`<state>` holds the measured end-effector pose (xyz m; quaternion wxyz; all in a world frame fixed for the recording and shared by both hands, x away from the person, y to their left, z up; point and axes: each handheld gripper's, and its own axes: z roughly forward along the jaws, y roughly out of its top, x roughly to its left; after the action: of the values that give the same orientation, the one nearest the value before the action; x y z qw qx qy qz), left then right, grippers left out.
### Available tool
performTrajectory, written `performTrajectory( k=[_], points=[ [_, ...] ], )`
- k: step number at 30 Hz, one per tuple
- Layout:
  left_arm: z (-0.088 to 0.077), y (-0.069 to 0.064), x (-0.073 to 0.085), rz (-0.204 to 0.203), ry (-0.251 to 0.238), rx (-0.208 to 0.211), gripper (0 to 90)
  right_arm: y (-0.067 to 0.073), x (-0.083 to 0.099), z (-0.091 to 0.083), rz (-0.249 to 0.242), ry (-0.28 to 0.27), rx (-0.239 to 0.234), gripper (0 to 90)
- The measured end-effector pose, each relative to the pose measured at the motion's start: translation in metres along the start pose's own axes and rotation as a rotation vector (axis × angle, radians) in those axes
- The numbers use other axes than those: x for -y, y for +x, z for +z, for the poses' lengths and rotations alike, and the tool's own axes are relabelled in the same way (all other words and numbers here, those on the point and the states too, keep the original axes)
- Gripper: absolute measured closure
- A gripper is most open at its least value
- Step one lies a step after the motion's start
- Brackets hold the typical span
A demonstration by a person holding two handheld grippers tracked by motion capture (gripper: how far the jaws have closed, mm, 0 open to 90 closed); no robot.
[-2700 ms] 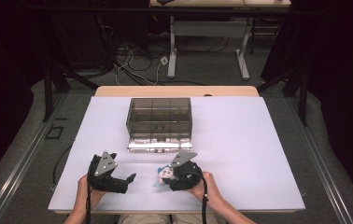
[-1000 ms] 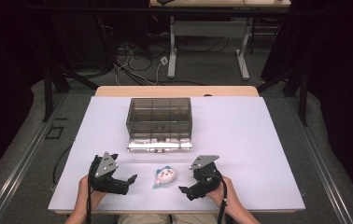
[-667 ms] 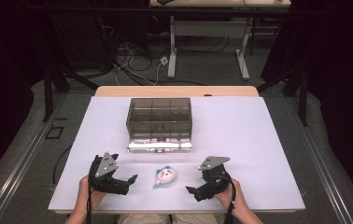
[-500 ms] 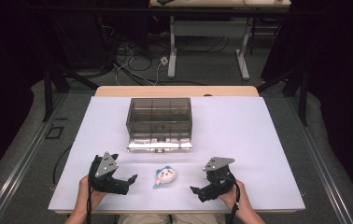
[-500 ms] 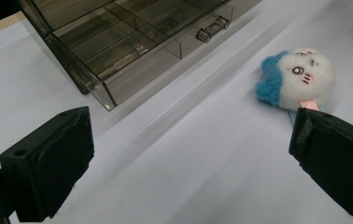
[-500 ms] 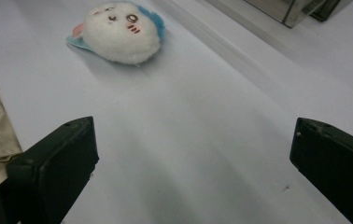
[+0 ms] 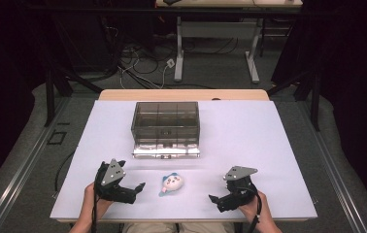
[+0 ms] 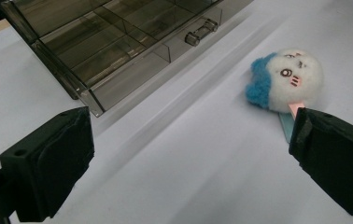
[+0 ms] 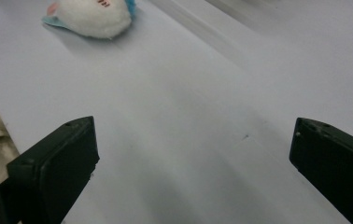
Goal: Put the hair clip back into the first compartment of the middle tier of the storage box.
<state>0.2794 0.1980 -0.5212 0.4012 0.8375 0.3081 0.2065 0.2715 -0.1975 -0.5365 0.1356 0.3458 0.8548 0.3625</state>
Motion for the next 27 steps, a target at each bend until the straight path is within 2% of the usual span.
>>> performTrajectory(
  k=[3, 4, 5, 7, 10, 13, 17, 18, 22, 23, 27],
  points=[
    [0.001, -0.002, -0.003, -0.008, 0.005, 0.006, 0.2, -0.002, 0.004, -0.003, 0.010, 0.004, 0.011, 1.0],
    [0.001, -0.003, -0.004, -0.017, 0.003, 0.007, 0.3, -0.003, 0.006, -0.002, 0.013, -0.025, 0.015, 1.0],
    [0.001, -0.004, -0.005, -0.023, 0.007, 0.006, 0.2, -0.004, 0.006, -0.004, 0.010, 0.004, 0.018, 1.0],
    [0.002, -0.005, -0.007, -0.034, 0.009, 0.012, 0.3, -0.005, 0.008, -0.007, 0.023, 0.012, 0.022, 1.0],
    [0.004, -0.007, -0.010, -0.046, 0.023, 0.005, 0.1, -0.007, 0.010, -0.007, 0.034, -0.005, 0.030, 1.1],
    [0.005, -0.009, -0.013, -0.061, 0.013, 0.022, 0.0, -0.009, 0.010, -0.008, 0.037, -0.002, 0.032, 1.3],
    [0.009, -0.014, -0.018, -0.056, 0.011, 0.024, 0.0, -0.010, 0.010, -0.008, 0.019, 0.002, 0.053, 1.4],
    [0.011, -0.015, -0.020, -0.057, 0.009, 0.031, 0.0, -0.010, 0.009, -0.008, 0.026, 0.011, 0.046, 1.4],
    [0.016, -0.024, -0.024, -0.043, -0.029, 0.062, 0.0, -0.012, 0.010, -0.008, 0.027, -0.015, 0.055, 1.5],
    [0.018, -0.025, -0.025, -0.037, -0.032, 0.074, 0.0, -0.013, 0.009, -0.009, 0.018, 0.000, 0.052, 1.5],
    [0.026, -0.032, -0.030, -0.021, -0.035, 0.067, 0.5, -0.013, 0.010, -0.007, 0.017, -0.022, 0.057, 1.5]
  ],
)
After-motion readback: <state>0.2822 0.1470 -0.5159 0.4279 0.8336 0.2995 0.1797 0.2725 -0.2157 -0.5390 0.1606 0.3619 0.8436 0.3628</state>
